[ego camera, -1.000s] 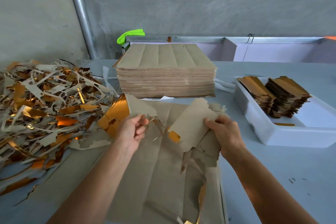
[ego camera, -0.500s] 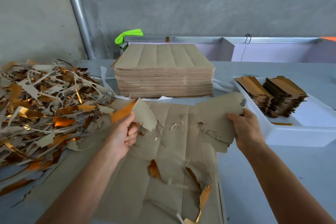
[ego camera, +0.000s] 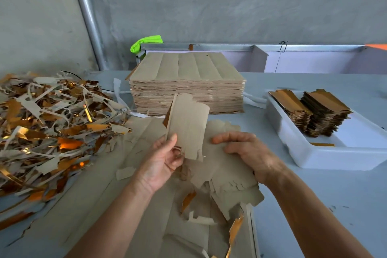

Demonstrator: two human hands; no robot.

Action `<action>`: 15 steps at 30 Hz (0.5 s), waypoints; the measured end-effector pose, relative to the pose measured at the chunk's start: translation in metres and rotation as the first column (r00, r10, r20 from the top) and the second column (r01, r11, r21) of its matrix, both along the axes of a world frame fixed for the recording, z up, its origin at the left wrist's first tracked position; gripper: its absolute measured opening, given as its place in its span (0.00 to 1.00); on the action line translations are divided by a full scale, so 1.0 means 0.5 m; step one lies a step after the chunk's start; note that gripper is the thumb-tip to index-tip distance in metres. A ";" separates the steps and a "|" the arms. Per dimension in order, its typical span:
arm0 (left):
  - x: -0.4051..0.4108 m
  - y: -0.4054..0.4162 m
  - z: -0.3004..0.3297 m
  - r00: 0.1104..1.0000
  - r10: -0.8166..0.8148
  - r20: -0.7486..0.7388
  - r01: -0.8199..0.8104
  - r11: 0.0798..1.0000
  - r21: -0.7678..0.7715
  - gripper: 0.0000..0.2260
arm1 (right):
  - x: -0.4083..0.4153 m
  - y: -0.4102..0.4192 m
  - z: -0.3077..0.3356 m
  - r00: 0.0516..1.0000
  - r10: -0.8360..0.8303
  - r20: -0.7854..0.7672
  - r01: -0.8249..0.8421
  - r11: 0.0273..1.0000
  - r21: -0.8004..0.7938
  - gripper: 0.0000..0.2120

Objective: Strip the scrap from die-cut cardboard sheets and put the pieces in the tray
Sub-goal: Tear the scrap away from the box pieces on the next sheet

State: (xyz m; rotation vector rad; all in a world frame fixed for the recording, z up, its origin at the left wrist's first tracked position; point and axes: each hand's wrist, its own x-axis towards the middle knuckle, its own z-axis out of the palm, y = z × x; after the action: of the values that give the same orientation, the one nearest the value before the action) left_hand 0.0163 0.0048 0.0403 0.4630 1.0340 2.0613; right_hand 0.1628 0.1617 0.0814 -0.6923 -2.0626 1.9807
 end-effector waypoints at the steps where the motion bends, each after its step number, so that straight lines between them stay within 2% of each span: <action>1: 0.000 0.001 -0.003 1.000 0.000 0.006 0.000 1.000 0.007 0.19 | 0.001 0.000 0.000 1.000 0.017 -0.007 -0.017 1.000 -0.007 0.16; 2: 0.000 0.003 -0.008 1.000 0.017 0.008 -0.017 1.000 -0.003 0.20 | 0.004 0.000 -0.001 0.999 0.030 -0.012 -0.030 1.000 -0.008 0.16; 5: 0.005 0.009 -0.019 0.995 0.095 -0.023 -0.097 0.993 -0.062 0.13 | 0.010 0.000 -0.006 0.999 0.039 -0.027 -0.039 0.999 -0.010 0.16; 8: 0.023 0.013 -0.024 0.984 0.114 -0.134 -0.127 0.988 -0.092 0.09 | 0.007 -0.006 -0.013 0.998 -0.037 -0.055 0.036 0.999 -0.019 0.16; 11: 0.047 0.020 -0.027 0.957 0.213 -0.198 -0.244 0.958 -0.151 0.06 | -0.001 -0.012 -0.025 0.976 -0.172 -0.134 0.161 0.983 -0.094 0.22; 15: 0.063 0.022 -0.037 0.883 0.300 -0.361 -0.393 0.893 -0.218 0.06 | -0.009 -0.019 -0.042 0.949 -0.254 -0.189 0.230 0.963 -0.141 0.32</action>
State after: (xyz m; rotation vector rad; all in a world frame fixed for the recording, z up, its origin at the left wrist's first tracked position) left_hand 0.0480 0.0156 0.0219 0.4959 1.6933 2.1379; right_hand 0.1583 0.1523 0.0606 -0.6935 -1.6679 1.9527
